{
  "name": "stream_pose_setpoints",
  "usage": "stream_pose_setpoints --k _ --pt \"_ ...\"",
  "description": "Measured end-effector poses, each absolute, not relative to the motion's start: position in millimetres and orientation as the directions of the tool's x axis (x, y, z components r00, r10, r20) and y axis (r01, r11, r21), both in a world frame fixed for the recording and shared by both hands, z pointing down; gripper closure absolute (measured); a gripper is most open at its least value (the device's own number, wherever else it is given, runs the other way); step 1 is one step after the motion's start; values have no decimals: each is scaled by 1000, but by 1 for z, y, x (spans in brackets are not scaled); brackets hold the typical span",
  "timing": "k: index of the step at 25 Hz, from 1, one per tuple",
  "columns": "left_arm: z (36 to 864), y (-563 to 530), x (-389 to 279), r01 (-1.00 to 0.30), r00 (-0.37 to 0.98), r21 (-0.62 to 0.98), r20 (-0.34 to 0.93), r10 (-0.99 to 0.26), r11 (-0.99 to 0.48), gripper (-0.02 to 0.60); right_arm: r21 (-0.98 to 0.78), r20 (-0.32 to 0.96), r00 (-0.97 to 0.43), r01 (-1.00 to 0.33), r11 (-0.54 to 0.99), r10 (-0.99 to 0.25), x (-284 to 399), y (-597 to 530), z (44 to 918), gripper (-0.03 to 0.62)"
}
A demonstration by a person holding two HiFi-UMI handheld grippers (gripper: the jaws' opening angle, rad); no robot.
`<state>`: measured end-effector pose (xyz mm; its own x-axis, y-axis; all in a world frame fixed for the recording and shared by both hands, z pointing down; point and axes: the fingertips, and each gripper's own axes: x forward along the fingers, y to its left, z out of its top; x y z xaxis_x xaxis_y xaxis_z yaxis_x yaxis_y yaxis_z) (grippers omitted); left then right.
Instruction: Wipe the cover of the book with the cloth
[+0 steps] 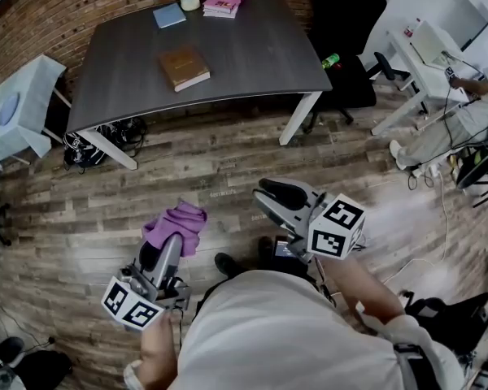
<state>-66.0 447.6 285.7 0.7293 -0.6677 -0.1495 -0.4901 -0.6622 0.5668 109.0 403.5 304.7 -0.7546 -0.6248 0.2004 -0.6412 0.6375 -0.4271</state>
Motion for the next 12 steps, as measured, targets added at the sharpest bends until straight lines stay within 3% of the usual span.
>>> stream_pose_setpoints --k 12 --pt "302 433 -91 -480 741 577 -135 -657 -660 454 -436 214 -741 -656 617 -637 87 391 317 473"
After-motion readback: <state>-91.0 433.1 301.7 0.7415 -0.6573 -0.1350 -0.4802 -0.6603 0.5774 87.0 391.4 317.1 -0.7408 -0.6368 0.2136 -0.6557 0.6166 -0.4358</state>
